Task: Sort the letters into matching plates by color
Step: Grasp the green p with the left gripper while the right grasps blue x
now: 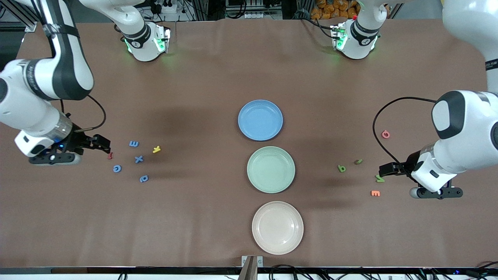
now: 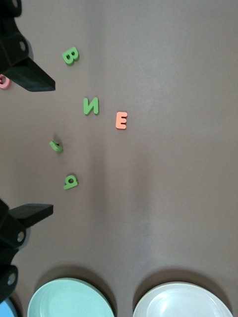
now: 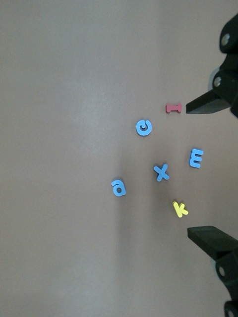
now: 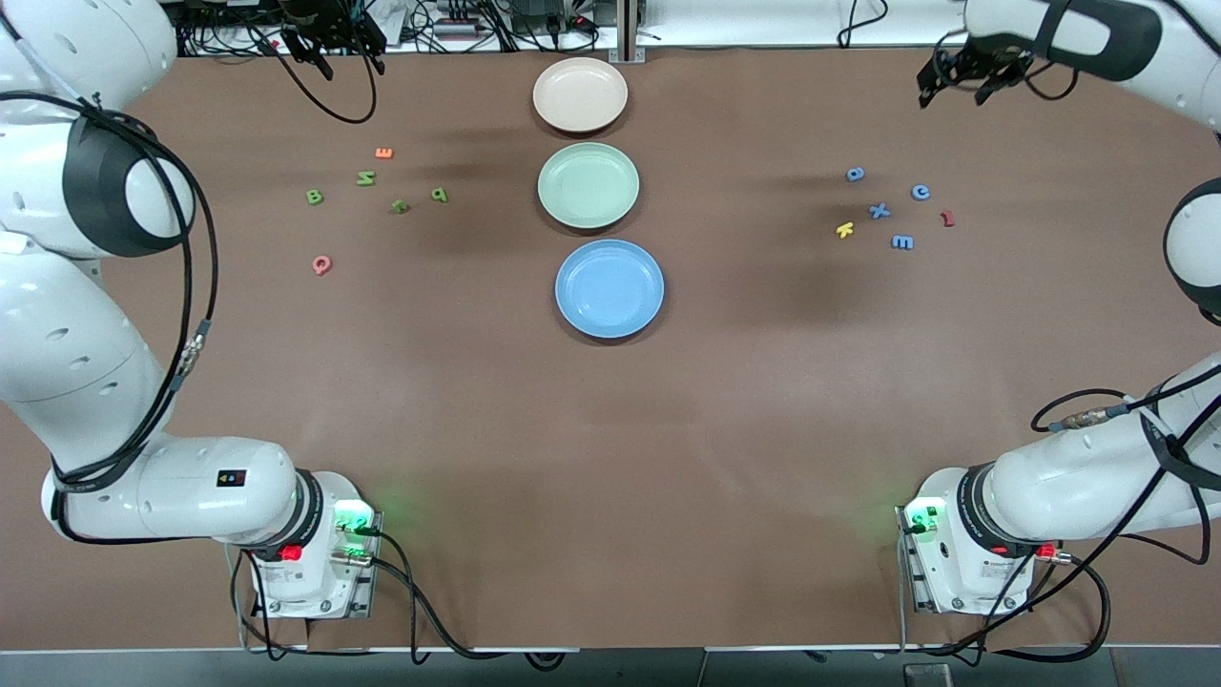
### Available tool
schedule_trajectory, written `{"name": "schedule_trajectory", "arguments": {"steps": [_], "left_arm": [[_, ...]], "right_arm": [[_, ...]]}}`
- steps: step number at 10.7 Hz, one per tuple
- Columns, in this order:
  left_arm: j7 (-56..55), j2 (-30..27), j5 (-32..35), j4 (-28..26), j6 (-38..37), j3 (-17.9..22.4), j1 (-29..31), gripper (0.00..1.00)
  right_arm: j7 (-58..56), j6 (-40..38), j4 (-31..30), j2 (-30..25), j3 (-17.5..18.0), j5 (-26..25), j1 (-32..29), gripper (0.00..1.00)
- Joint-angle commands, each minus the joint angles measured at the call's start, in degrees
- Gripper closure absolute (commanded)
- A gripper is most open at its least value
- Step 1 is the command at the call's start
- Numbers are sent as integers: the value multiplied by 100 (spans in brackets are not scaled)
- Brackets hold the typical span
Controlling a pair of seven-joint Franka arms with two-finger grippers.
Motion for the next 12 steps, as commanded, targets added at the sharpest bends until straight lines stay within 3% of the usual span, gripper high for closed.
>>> {"name": "schedule_trajectory", "arguments": {"steps": [1, 4, 5, 8, 12], "left_arm": [[-43, 232, -88, -38, 363, -7, -37, 0], [-52, 443, 235, -73, 453, 10, -212, 0], [-61, 487, 394, -108, 453, 10, -256, 0], [-122, 636, 396, -239, 592, -7, -274, 0], [-562, 611, 396, -889, 1365, -7, -459, 0]], "right_arm": [[-1103, 453, -444, 161, 84, 133, 5, 0], [-1844, 507, -453, 556, 102, 230, 5, 0], [-1872, 629, -471, 662, 259, 230, -12, 0], [-1863, 1516, -962, 812, 339, 230, -56, 0], [-1863, 1780, -981, 1092, 331, 230, -65, 0]]}}
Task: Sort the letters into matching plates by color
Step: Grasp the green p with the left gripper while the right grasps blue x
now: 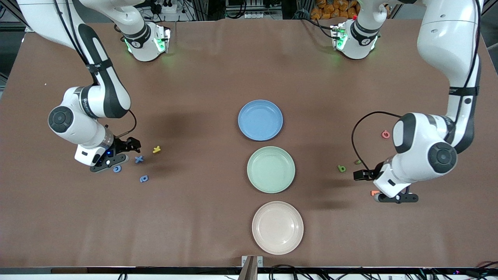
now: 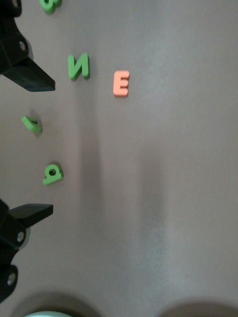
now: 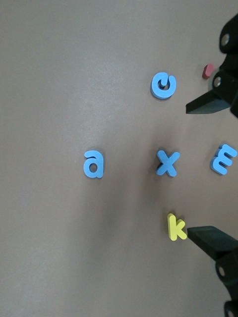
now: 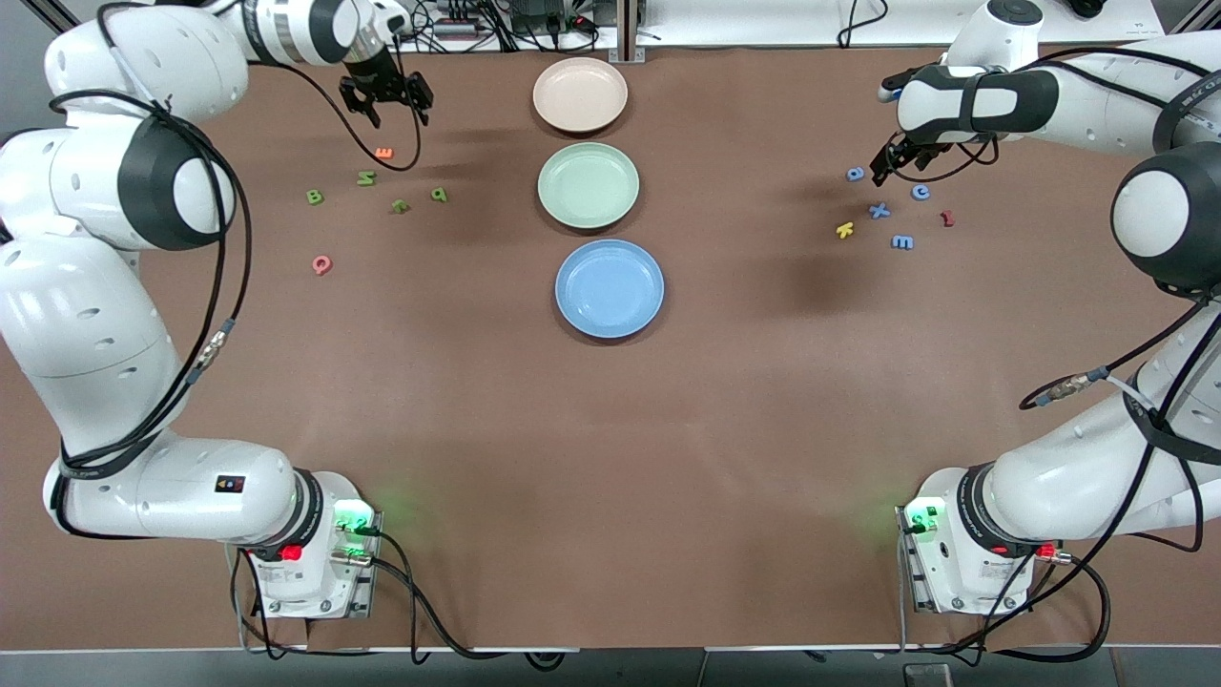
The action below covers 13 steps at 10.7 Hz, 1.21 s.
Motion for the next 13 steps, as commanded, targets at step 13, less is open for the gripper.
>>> {"name": "schedule_trajectory", "arguments": {"steps": [13], "left_arm": [[-1810, 40, 42, -1353, 1539, -57, -343, 18]], "right_arm": [[-139, 1395, -357, 738, 280, 87, -324, 0]]}}
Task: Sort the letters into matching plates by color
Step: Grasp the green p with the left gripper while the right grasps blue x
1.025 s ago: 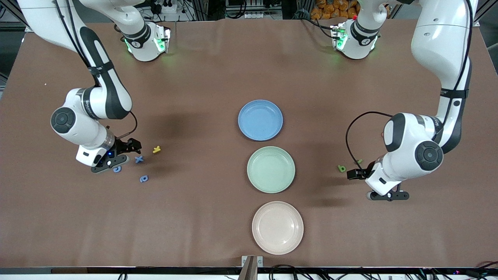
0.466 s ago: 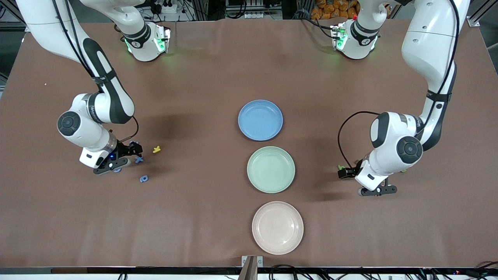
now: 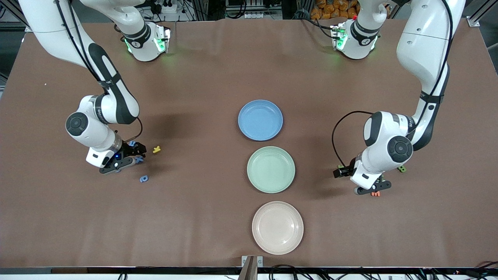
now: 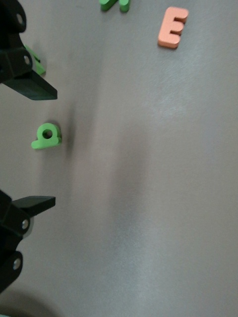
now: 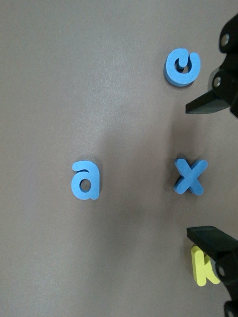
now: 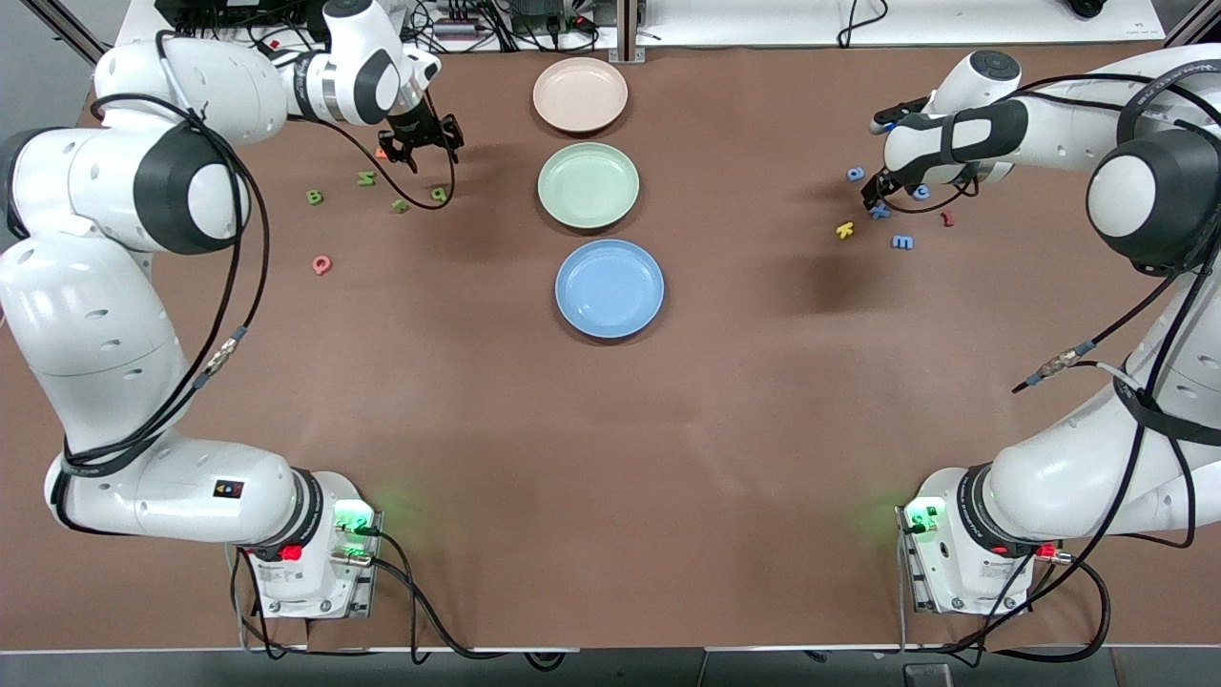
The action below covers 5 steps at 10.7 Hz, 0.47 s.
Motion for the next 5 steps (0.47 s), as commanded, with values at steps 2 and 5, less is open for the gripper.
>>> {"name": "schedule_trajectory", "arguments": {"steps": [2, 5], "left_arm": [[-195, -31, 42, -402, 283, 3, -25, 22], [-195, -40, 59, -552, 283, 3, -25, 27]], "right_arm": [[-121, 235, -35, 109, 63, 50, -26, 1], [-139, 445, -131, 171, 63, 32, -26, 8]]}}
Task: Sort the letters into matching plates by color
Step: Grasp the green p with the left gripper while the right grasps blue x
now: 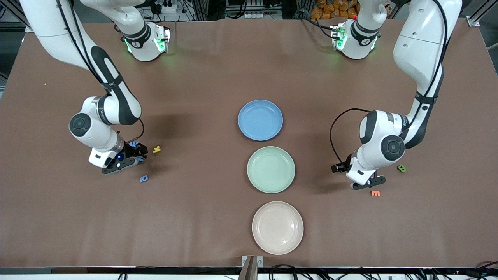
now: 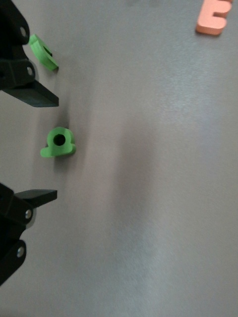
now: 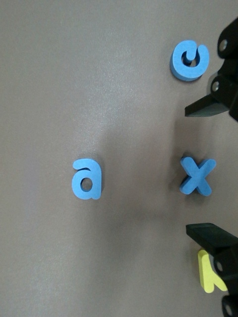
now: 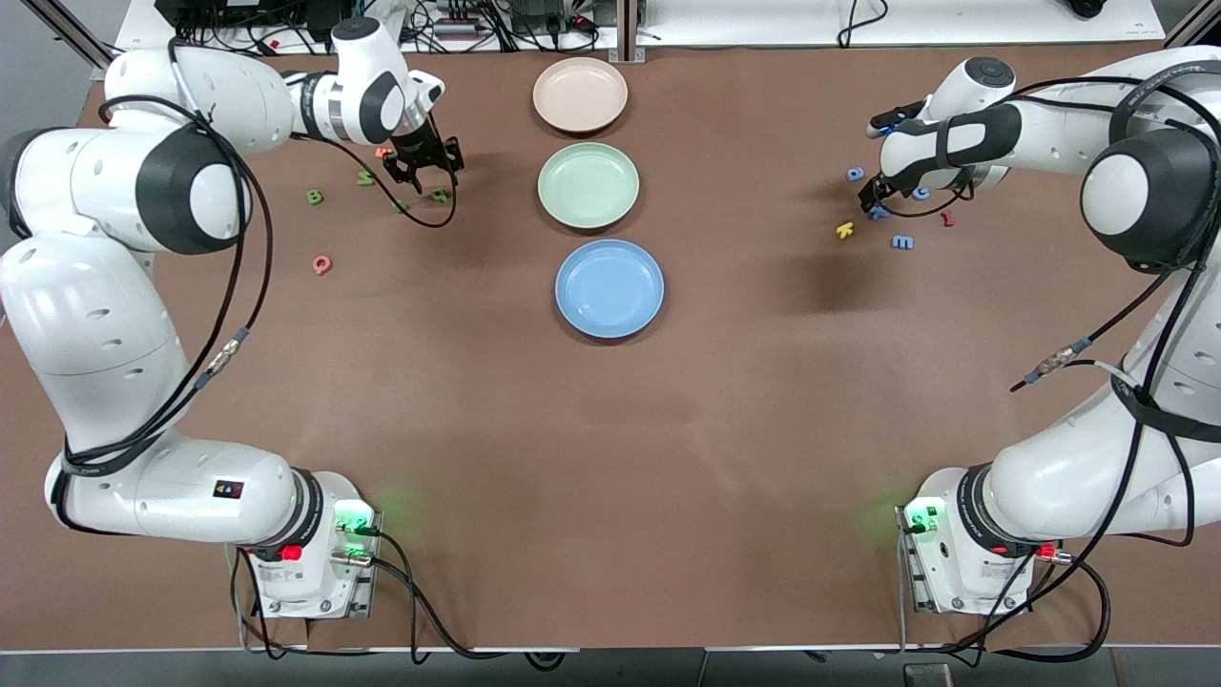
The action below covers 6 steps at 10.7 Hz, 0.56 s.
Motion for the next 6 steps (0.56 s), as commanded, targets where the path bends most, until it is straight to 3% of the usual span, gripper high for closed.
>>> {"name": "schedule_trajectory", "arguments": {"steps": [1, 3, 6], "left_arm": [[-168, -54, 86, -154, 122, 0, -20, 29], [-168, -54, 103, -162, 122, 9, -29, 35], [-177, -37, 121, -206, 139, 36, -38, 35]], "right_arm": [[-113, 290, -149, 56, 44, 24, -24, 10], [-148, 369, -228, 47, 70, 7, -32, 14], [-157, 501, -325, 39, 71, -186, -33, 26]]}}
